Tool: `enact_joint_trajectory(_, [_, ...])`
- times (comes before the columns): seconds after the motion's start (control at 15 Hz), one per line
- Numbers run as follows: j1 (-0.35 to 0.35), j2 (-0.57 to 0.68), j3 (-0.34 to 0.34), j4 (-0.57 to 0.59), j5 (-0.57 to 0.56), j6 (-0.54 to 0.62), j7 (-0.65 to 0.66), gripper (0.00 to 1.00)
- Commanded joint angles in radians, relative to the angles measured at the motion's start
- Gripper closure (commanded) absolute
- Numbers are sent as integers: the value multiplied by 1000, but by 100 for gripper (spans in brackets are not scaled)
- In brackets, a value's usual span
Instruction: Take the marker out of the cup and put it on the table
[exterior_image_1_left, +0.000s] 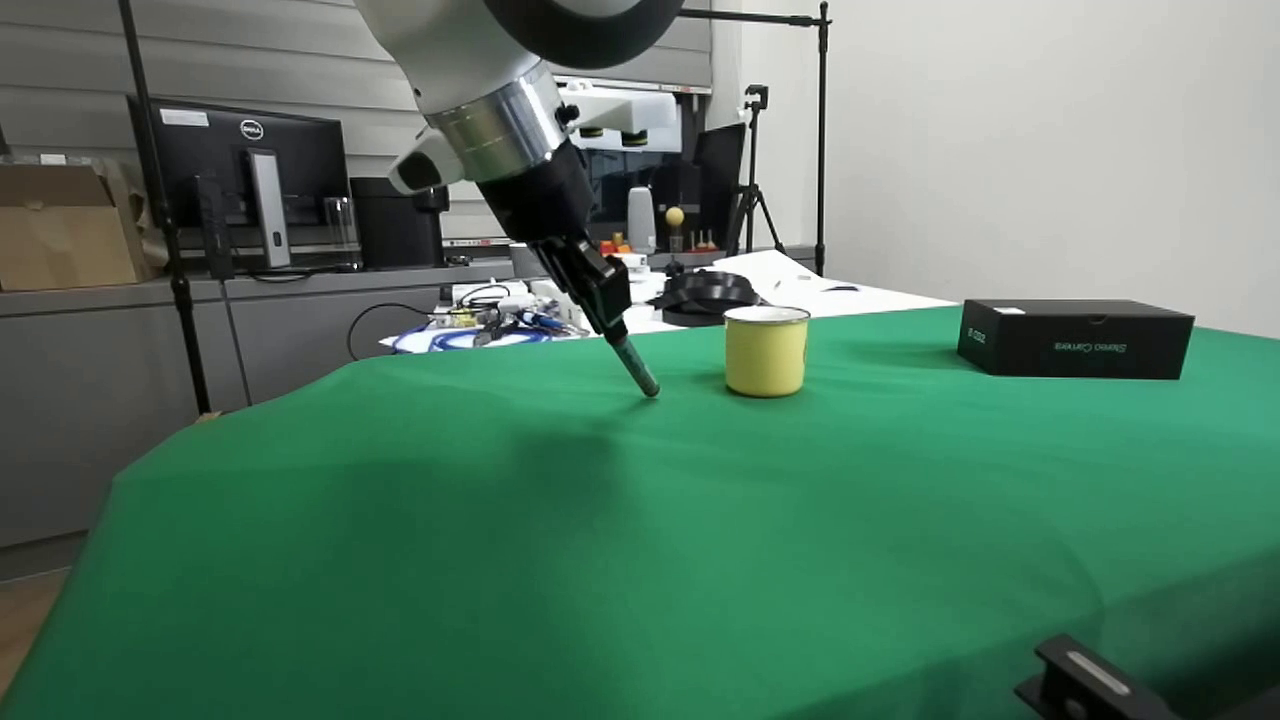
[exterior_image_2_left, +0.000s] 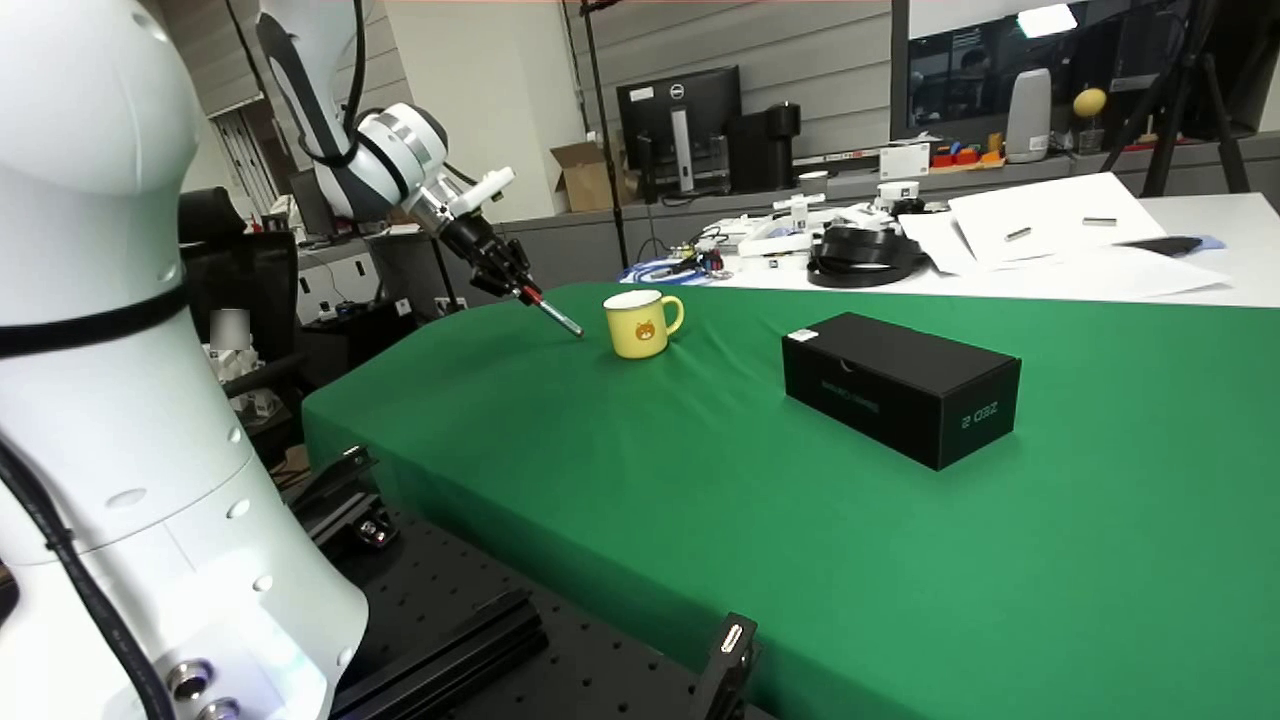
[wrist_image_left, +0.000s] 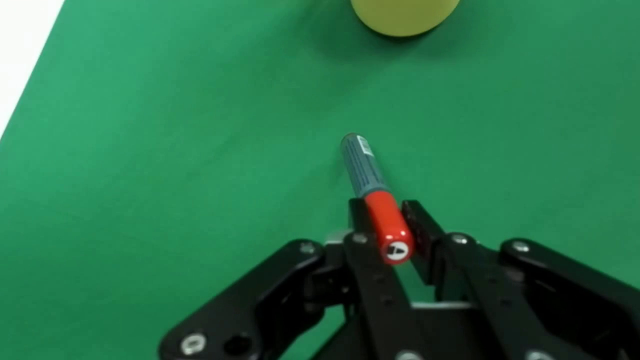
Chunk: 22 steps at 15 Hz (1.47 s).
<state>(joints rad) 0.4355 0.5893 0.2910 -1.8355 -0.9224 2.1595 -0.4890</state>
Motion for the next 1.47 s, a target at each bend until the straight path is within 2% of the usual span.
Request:
enact_joint_trajectory(0.0, [-24,11,11,-22,-1,43,-10,94])
enact_joint_trajectory(0.33, [-55,30,21,-21,57,70,-40,94])
enact_joint_trajectory(0.73, [-111,62,38,-14,225,91,-151,94])
enact_joint_trajectory(1.2, [-117,63,18,-12,340,85,-210,94])
enact_joint_trajectory(1.27, [-118,56,19,-13,353,83,-223,53])
enact_joint_trajectory(1.4, [-113,39,14,-9,367,61,-227,45])
